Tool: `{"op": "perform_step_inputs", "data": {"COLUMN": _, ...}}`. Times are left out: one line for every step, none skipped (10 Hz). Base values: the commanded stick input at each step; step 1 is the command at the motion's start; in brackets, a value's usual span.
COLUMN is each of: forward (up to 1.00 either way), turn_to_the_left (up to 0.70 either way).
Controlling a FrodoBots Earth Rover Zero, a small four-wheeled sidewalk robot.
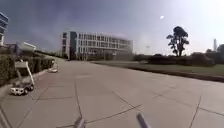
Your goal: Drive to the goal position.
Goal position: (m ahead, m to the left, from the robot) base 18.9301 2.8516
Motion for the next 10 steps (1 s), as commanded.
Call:
{"op": "perform_step_inputs", "data": {"forward": 0.70, "turn_to_the_left": 0.00}}
{"op": "perform_step_inputs", "data": {"forward": 0.70, "turn_to_the_left": 0.00}}
{"op": "perform_step_inputs", "data": {"forward": 0.70, "turn_to_the_left": 0.00}}
{"op": "perform_step_inputs", "data": {"forward": 0.70, "turn_to_the_left": 0.00}}
{"op": "perform_step_inputs", "data": {"forward": 0.70, "turn_to_the_left": 0.00}}
{"op": "perform_step_inputs", "data": {"forward": 0.70, "turn_to_the_left": 0.00}}
{"op": "perform_step_inputs", "data": {"forward": 0.70, "turn_to_the_left": 0.00}}
{"op": "perform_step_inputs", "data": {"forward": 0.70, "turn_to_the_left": 0.00}}
{"op": "perform_step_inputs", "data": {"forward": 0.70, "turn_to_the_left": 0.00}}
{"op": "perform_step_inputs", "data": {"forward": 0.70, "turn_to_the_left": 0.00}}
